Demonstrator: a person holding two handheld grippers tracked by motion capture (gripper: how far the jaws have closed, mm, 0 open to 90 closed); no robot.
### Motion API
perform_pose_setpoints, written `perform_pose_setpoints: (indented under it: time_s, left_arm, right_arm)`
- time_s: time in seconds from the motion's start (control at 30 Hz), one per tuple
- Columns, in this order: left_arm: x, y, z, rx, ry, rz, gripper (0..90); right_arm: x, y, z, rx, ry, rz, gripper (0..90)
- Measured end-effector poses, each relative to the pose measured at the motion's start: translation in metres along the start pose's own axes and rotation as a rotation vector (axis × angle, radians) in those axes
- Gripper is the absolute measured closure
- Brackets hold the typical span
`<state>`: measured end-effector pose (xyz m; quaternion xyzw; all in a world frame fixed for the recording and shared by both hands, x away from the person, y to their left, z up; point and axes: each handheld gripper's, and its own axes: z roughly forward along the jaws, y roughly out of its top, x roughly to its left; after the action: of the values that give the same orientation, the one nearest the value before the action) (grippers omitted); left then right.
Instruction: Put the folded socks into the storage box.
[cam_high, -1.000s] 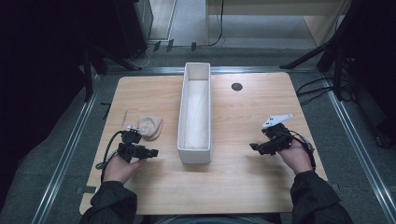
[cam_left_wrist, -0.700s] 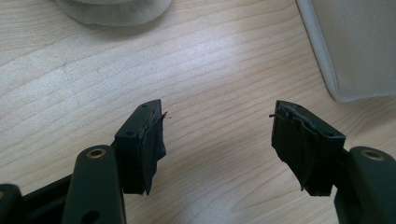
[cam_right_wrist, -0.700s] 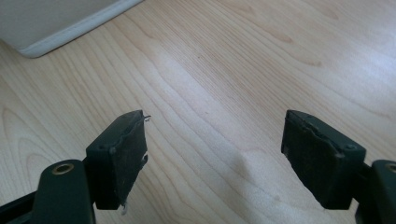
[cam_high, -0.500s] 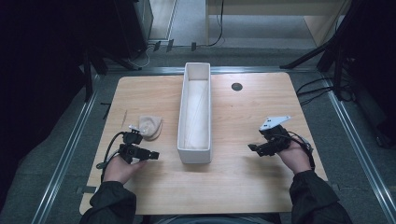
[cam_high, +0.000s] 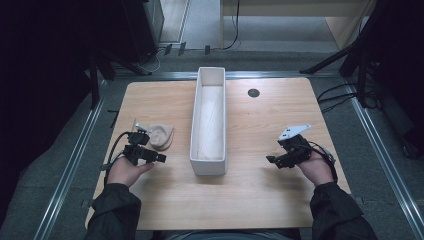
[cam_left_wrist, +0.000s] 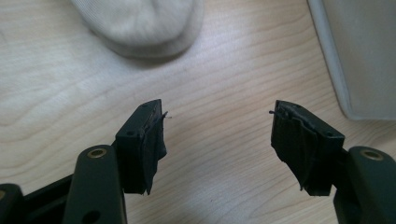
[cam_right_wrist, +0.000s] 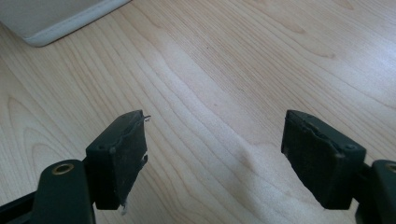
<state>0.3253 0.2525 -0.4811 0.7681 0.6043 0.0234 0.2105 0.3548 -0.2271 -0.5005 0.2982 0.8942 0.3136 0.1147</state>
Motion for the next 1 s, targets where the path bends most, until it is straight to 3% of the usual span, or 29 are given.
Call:
perform_pose_setpoints:
  time_s: [0.23, 0.57, 1.0]
  left_arm:
    - [0.01, 0.022, -0.001, 0.021, 0.052, 0.025, 30.2]
    - [0.017, 0.051, 0.01, 0.069, 0.082, 0.016, 28.5]
    - [0.028, 0.085, 0.023, 0.111, 0.11, -0.03, 27.9]
  right_arm:
    - [-0.003, 0.001, 0.002, 0.002, 0.003, 0.01, 22.3]
    - [-0.001, 0.001, 0.003, 0.012, 0.01, -0.006, 22.3]
    - [-0.002, 0.001, 0.004, 0.026, 0.009, -0.009, 22.3]
